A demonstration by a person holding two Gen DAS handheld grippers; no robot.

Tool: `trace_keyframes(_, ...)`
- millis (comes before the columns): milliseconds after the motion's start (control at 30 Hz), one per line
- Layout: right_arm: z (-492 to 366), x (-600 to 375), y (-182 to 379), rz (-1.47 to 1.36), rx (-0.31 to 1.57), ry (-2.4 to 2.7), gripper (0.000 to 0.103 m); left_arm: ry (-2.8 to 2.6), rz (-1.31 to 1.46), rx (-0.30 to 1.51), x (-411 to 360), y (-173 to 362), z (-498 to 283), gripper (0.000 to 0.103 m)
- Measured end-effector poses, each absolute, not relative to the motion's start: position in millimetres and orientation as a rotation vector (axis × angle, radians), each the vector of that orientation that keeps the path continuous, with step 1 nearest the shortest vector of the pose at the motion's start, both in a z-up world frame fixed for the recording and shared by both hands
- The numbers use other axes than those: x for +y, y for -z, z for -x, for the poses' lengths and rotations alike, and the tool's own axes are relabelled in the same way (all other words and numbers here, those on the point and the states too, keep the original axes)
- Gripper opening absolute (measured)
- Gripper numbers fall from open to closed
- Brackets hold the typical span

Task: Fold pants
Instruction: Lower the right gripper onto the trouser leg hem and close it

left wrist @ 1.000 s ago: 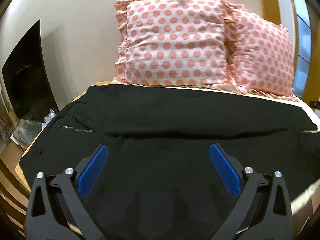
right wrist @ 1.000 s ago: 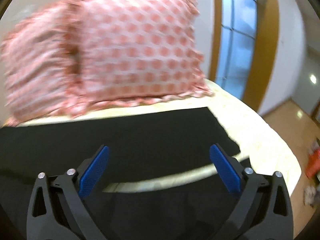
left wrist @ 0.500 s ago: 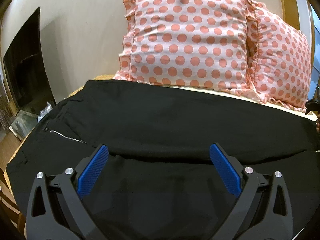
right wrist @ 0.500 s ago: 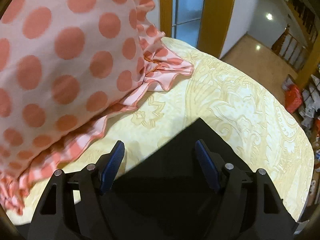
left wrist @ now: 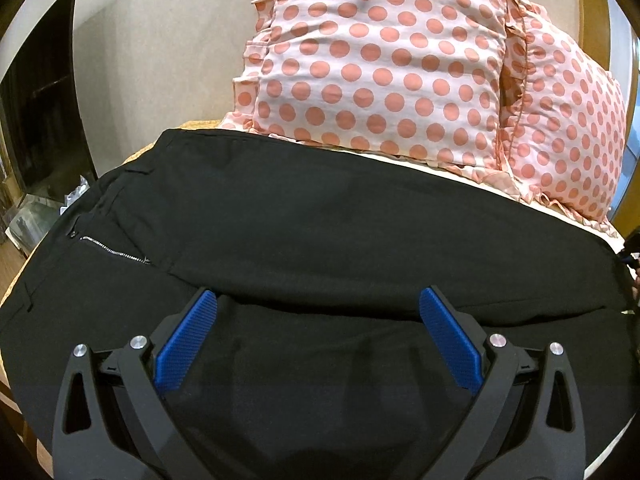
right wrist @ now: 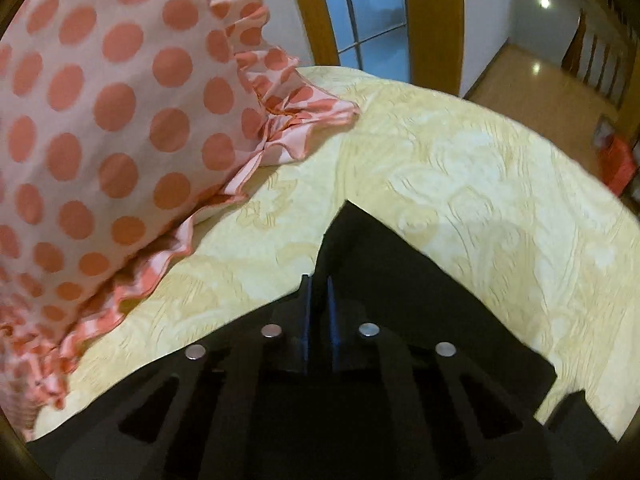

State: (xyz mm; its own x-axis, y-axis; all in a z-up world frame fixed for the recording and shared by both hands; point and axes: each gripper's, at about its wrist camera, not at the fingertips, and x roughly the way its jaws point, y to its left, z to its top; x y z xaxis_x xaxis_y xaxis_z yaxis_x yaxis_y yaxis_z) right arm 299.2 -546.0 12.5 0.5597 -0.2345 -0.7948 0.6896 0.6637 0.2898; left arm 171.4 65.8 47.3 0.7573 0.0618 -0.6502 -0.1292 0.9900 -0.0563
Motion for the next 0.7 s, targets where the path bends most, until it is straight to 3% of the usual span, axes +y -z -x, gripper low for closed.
trace_keyframes(433, -92.0, -489.4, -56.7, -0.735, 0.422, 0.304, 0.005, -0.130, 0.094, 0.698, 67.7, -47.6, -170.6, 0.101)
trace_keyframes(700, -35.4, -481.7, -1.4, -0.806, 0.547, 0.333, 0.005, -0.114, 0.067, 0.706, 62.4, -48.0, -172.9, 0.101)
